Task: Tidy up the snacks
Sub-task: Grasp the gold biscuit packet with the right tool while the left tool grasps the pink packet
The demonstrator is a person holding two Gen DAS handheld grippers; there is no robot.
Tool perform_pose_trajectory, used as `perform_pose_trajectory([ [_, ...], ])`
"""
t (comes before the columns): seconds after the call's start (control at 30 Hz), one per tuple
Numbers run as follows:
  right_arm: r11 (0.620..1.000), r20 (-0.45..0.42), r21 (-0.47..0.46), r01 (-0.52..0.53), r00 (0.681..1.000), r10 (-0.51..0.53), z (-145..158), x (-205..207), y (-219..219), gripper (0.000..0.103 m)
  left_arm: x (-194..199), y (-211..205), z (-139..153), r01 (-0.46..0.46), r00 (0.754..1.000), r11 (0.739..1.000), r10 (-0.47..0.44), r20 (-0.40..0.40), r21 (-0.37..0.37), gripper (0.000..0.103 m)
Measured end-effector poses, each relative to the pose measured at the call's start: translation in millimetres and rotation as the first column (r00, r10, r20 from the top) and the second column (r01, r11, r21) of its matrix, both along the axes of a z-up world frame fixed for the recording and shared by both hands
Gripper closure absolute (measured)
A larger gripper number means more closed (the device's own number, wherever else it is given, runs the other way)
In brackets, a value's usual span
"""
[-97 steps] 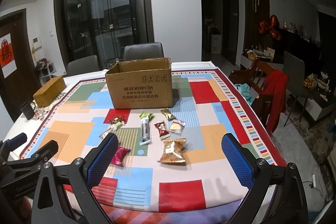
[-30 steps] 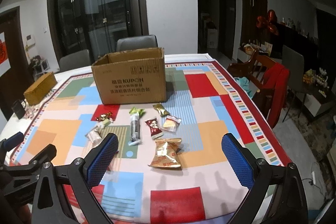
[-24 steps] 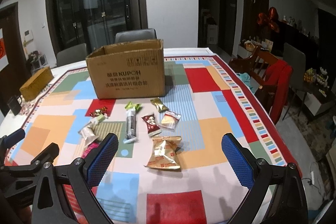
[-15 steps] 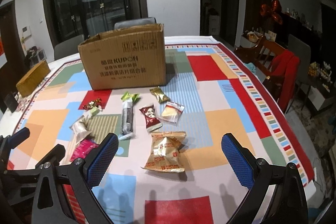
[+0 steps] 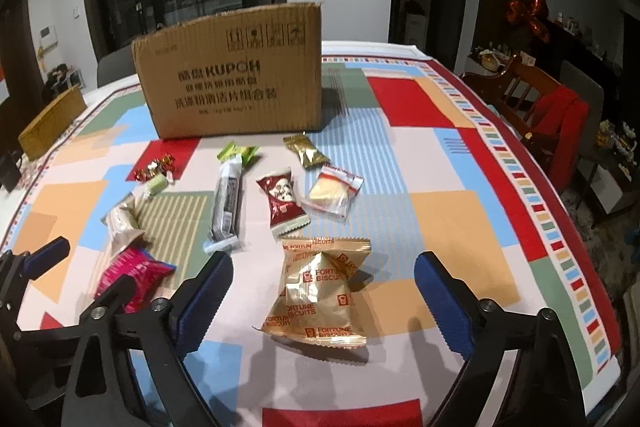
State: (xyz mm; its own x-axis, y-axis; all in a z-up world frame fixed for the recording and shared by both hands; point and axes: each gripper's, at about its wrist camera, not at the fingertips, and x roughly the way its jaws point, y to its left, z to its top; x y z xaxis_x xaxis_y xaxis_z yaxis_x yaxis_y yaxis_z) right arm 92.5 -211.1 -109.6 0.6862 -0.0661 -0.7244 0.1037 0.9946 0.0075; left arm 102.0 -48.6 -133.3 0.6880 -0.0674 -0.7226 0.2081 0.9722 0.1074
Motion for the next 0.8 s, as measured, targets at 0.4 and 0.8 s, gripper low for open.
perform_pose_trajectory([
  [0.4, 1.0, -0.066, -0.01, 0.0, 0.998, -0.001, -24, 12, 3, 0.019, 10, 0, -22, 0.002, 0.998, 1.0, -0.002, -0.06, -0.006, 0.035],
  [0.8, 0.999, -0.126, 0.032, 0.011, 0.992, -0.007, -40, 18, -5, 0.049, 9, -4, -31, 0.021, 0.995, 1.0, -0.021, -0.094, -0.003, 0.049],
])
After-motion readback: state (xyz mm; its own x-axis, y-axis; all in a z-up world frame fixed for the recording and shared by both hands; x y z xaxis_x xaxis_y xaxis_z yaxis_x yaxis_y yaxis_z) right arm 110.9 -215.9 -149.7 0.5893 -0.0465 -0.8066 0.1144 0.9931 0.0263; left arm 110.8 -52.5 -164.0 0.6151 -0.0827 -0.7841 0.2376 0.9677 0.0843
